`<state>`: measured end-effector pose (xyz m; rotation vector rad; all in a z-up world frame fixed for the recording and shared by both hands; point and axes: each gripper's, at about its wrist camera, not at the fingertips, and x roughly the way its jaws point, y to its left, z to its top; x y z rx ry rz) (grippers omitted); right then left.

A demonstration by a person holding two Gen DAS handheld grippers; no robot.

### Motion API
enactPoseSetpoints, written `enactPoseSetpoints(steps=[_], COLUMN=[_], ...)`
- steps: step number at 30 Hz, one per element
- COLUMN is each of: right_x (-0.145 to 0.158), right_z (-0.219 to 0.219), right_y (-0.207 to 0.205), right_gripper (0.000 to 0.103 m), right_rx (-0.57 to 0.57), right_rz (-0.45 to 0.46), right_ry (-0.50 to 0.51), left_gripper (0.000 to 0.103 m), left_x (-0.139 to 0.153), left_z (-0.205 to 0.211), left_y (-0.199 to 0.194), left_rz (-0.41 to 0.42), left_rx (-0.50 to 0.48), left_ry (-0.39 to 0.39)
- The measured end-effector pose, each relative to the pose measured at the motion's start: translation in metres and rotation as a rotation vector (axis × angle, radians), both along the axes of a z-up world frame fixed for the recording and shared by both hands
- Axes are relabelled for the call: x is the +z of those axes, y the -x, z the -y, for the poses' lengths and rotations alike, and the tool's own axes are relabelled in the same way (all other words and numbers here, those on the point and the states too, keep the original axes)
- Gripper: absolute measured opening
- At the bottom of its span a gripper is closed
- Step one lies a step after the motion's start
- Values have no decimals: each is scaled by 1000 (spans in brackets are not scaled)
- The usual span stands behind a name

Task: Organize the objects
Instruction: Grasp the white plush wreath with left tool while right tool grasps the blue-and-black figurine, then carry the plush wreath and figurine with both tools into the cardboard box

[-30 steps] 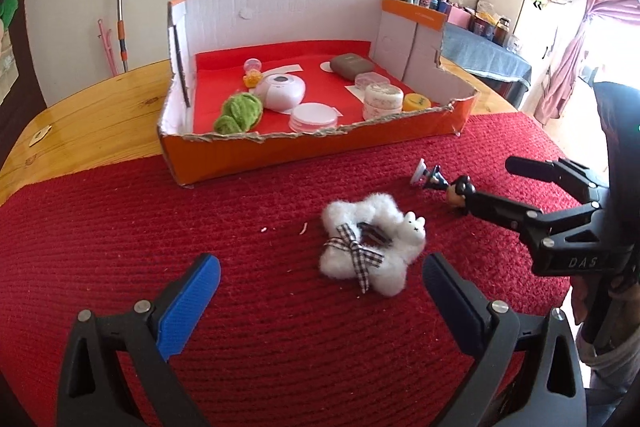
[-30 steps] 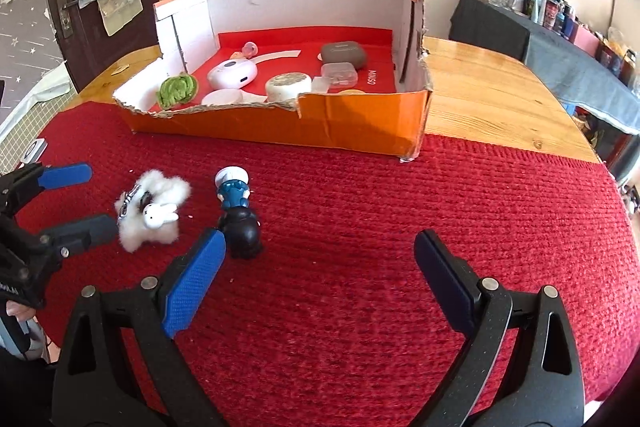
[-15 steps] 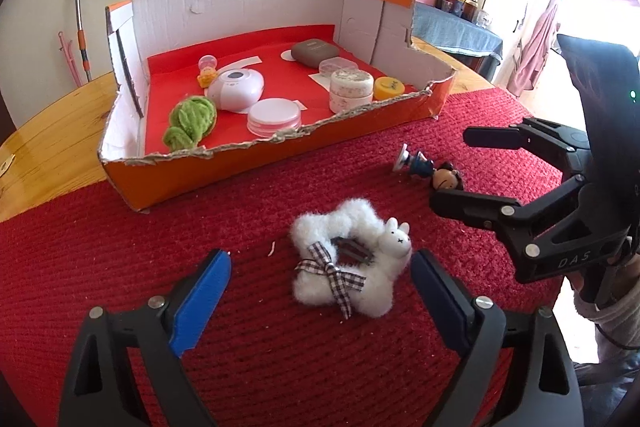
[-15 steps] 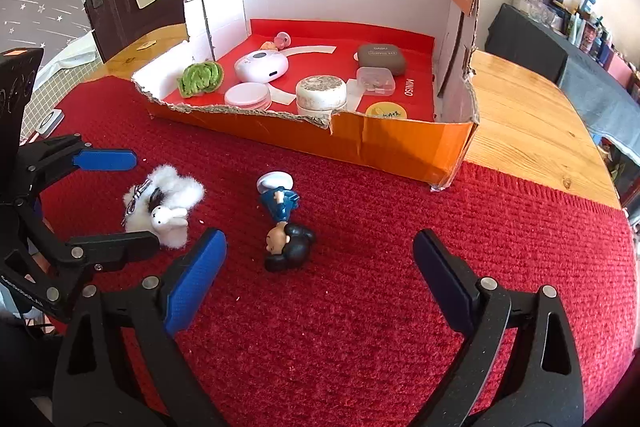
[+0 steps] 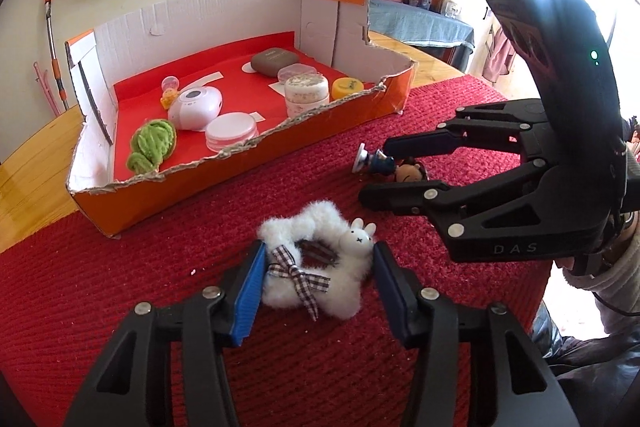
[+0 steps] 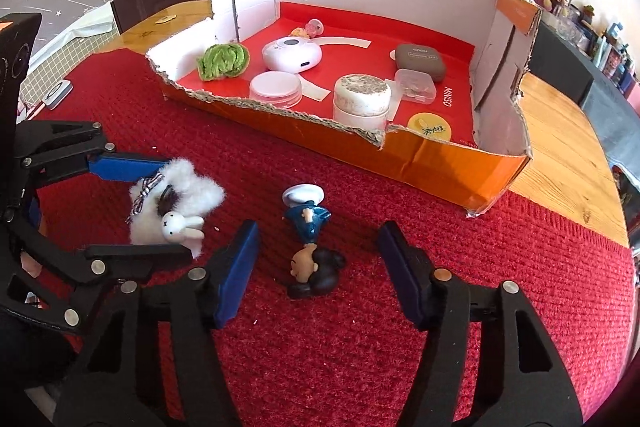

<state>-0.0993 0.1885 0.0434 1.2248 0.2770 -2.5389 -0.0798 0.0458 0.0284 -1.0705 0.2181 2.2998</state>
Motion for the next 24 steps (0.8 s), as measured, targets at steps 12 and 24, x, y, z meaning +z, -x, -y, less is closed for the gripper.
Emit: enactPoseSetpoints(steps=[12, 24], right_x=[10, 32], right_z=[-13, -16], right_y=[-9, -22], right_gripper=[23, 23], right_rx=[-17, -19], right_rz=[-19, -51], right_ry=[129, 188], left_gripper=[49, 49], left_x=[12, 35], left_z=[9, 11], left_y=[-4, -16], left_rz=[-12, -63], left_rx=[25, 11], left_ry=[-56, -85])
